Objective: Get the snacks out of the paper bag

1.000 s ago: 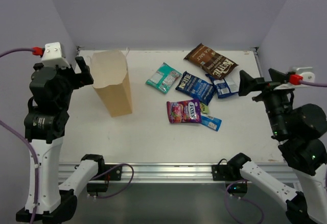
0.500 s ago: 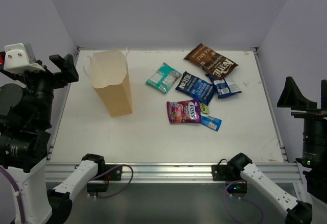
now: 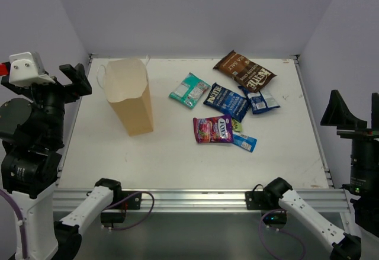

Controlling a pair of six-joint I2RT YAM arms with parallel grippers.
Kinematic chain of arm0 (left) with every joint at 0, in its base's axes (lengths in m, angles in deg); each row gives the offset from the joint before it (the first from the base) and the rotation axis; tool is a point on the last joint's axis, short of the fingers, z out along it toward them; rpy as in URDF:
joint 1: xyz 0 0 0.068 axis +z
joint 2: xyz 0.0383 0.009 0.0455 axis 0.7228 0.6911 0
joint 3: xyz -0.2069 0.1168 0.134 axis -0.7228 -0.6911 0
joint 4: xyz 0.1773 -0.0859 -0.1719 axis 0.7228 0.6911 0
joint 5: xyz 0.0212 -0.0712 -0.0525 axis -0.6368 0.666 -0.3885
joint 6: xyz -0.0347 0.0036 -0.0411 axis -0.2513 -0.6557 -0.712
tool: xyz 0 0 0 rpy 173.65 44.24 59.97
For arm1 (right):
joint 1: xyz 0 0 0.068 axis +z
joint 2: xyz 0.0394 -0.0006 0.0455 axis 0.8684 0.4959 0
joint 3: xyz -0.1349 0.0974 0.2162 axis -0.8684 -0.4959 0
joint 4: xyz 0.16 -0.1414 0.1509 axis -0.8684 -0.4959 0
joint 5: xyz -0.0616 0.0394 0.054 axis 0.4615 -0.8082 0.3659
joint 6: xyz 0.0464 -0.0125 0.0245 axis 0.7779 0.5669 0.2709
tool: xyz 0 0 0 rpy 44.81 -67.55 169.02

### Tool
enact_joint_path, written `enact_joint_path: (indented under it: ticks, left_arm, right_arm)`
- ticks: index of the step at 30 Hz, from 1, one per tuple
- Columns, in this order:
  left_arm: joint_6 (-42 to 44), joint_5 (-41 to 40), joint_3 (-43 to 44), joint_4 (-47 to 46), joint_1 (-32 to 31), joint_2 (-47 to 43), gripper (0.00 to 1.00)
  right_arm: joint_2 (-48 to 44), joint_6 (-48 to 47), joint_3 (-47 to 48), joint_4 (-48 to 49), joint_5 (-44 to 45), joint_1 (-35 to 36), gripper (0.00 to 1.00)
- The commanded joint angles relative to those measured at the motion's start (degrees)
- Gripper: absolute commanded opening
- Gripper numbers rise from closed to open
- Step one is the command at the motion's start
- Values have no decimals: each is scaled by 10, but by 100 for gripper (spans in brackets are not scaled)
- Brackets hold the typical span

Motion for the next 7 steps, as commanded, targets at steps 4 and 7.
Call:
enact_joint_path:
  ticks: [4, 7]
  left_arm:
    - [14, -12, -14, -32, -5, 2, 100]
    - [13, -10, -28, -39, -5, -1, 100]
  right_arm:
    - [2, 8, -5, 13, -28, -2, 99]
    - [3, 15, -7, 13, -35, -3, 99]
